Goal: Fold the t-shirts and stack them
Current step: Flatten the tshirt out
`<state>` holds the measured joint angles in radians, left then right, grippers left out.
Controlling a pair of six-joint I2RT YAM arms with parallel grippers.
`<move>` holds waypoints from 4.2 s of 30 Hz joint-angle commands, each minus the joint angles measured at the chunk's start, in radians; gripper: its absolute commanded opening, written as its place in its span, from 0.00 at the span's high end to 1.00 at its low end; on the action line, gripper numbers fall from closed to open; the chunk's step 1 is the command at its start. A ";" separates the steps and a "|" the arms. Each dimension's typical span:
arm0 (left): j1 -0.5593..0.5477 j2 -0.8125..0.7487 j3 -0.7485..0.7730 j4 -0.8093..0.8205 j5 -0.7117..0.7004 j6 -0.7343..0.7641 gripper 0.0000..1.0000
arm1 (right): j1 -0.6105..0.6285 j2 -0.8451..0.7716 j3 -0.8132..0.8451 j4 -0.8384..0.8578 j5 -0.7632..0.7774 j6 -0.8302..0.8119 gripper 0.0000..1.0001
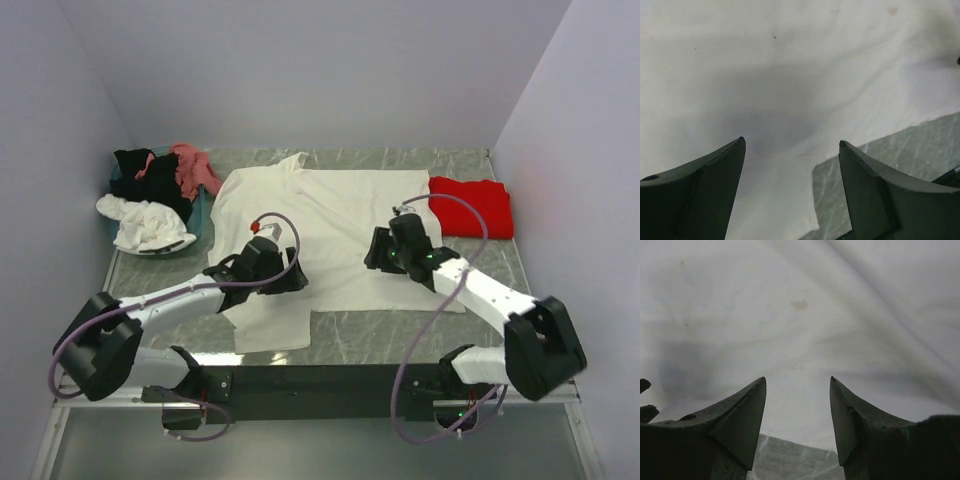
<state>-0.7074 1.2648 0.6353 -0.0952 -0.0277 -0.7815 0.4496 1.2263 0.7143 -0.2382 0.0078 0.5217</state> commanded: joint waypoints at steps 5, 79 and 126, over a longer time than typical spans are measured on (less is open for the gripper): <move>-0.043 0.028 -0.129 0.149 -0.055 -0.021 0.19 | 0.099 0.234 0.010 0.125 0.049 0.050 0.39; -0.040 0.308 -0.077 0.267 -0.095 0.051 0.15 | 0.118 0.282 -0.047 -0.071 0.152 0.211 0.34; 0.189 0.707 1.010 -0.141 -0.368 0.330 0.13 | 0.093 -0.151 0.139 -0.130 0.210 0.021 0.28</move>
<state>-0.5446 1.8572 1.4929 -0.1577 -0.3721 -0.5510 0.5499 1.0645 0.8452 -0.4782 0.2581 0.5980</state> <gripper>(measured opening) 0.874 0.727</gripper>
